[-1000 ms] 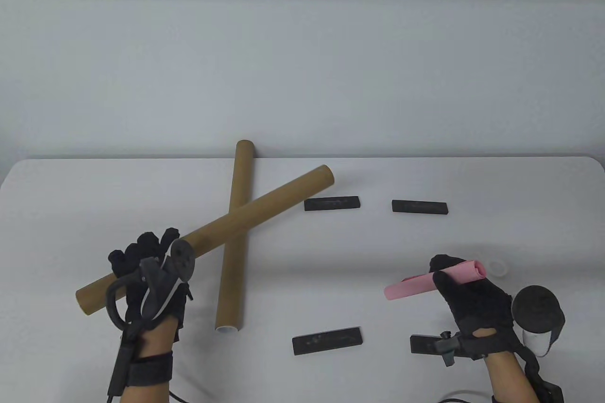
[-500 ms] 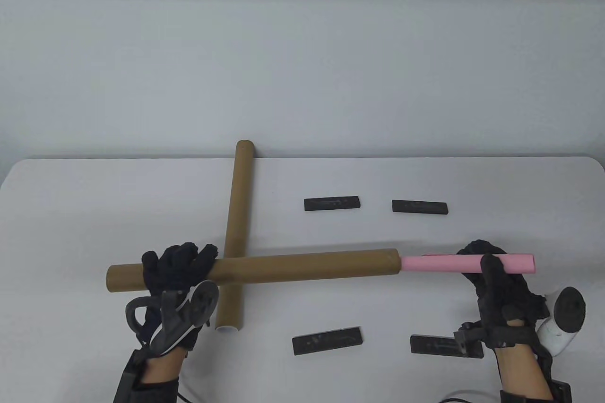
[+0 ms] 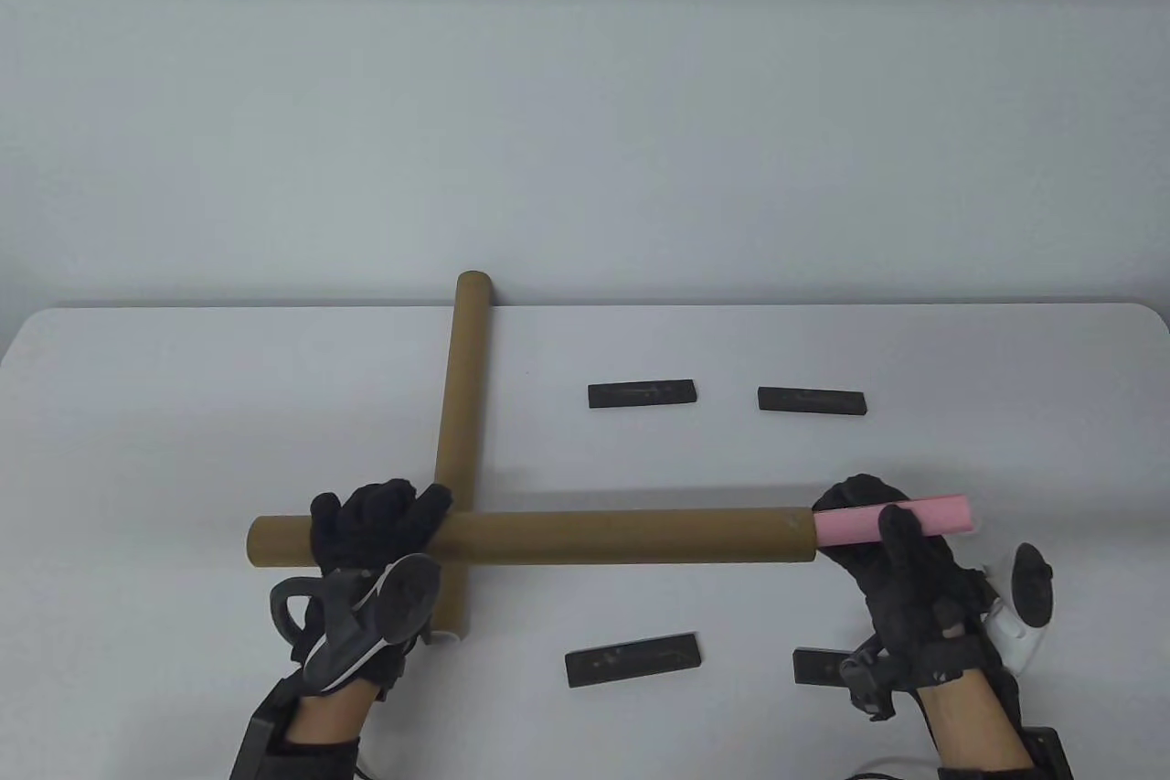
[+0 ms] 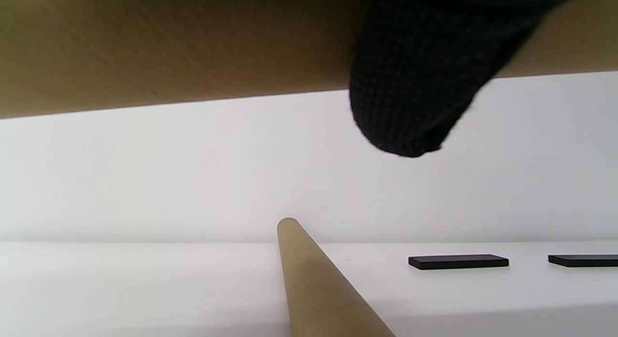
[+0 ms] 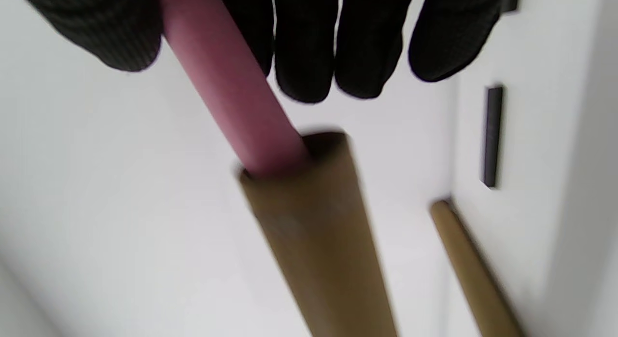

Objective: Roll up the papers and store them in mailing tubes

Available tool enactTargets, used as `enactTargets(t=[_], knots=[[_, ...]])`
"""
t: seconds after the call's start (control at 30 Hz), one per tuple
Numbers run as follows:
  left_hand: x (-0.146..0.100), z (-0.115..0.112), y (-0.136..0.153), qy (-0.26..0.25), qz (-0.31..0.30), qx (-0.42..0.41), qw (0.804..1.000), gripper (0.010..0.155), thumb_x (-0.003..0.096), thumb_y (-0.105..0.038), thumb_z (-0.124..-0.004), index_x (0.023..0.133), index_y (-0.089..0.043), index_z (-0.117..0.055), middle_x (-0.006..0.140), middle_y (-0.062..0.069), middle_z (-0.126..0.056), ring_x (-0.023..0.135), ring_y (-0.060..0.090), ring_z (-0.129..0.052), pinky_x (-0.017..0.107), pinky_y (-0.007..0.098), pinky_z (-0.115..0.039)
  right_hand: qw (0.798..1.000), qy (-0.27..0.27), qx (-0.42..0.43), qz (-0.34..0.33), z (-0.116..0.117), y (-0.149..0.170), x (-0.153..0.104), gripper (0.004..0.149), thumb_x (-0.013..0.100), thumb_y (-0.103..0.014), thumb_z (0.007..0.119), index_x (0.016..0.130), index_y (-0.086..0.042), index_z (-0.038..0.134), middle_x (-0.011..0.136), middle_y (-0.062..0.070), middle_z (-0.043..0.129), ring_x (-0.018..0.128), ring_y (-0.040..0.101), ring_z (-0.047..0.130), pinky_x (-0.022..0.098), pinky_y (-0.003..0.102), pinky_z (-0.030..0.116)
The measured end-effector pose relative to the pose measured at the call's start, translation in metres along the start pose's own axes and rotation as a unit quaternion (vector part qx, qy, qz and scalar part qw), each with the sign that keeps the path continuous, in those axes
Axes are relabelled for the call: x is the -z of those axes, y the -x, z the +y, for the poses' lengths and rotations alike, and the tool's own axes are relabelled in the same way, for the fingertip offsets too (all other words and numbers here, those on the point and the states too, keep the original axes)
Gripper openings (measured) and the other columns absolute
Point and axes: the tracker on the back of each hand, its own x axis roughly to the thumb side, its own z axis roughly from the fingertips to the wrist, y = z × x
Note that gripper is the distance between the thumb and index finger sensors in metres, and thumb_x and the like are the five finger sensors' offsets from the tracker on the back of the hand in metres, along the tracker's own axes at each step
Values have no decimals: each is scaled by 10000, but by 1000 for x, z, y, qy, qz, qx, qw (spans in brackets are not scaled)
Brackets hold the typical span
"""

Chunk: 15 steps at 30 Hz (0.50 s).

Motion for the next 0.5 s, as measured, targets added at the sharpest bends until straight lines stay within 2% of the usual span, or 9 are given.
enactTargets(t=[0.07, 0.13, 0.17, 0.27, 0.4, 0.5], knots=[[-1, -1, 0, 7, 6, -12, 1000, 767, 303, -437, -1001, 942, -514, -584, 1022, -56, -640, 982, 225, -772, 751, 634, -525, 997, -37, -50, 44, 12, 4, 4, 808, 562, -654, 720, 1148, -124, 554, 1133, 211, 628, 989, 545, 708, 643, 692, 682], [-1, -2, 1, 4, 9, -9, 1000, 766, 303, -434, -1001, 940, -513, -584, 1020, -56, -642, 983, 225, -772, 752, 634, -526, 991, -85, -82, 66, 18, 6, 6, 1023, 506, -724, 687, 1141, 32, 419, 1126, 309, 525, 947, 648, 651, 585, 737, 661], [-1, -1, 3, 4, 8, -7, 1000, 766, 304, -432, -1003, 941, -511, -585, 1022, -54, -640, 982, 227, -771, 752, 635, -522, 991, -98, -68, 57, 19, 3, 6, 1051, 518, -710, 709, 1137, 63, 358, 1126, 332, 468, 947, 661, 617, 584, 740, 647], [-1, 0, 6, -1, 15, -4, 1000, 768, 303, -429, -1006, 942, -508, -588, 1021, -53, -641, 981, 230, -772, 751, 637, -520, 996, -30, -73, 30, 7, -8, 3, 1083, 496, -701, 753, 1131, 68, 332, 1128, 323, 449, 961, 650, 602, 596, 740, 638], [0, 0, 7, 0, 14, -14, 1000, 768, 306, -432, -1003, 945, -504, -584, 1022, -51, -641, 984, 230, -767, 752, 636, -522, 995, 67, -75, -21, -15, -23, -6, 1055, 522, -689, 751, 1139, 40, 305, 1143, 290, 436, 994, 607, 605, 637, 713, 638], [-1, 0, 3, -2, 8, -10, 1000, 769, 304, -431, -1005, 945, -502, -587, 1021, -51, -643, 981, 230, -773, 750, 637, -522, 992, 76, -79, -59, -19, -31, -10, 982, 568, -674, 692, 1155, -1, 284, 1169, 258, 405, 1025, 579, 598, 671, 696, 635]])
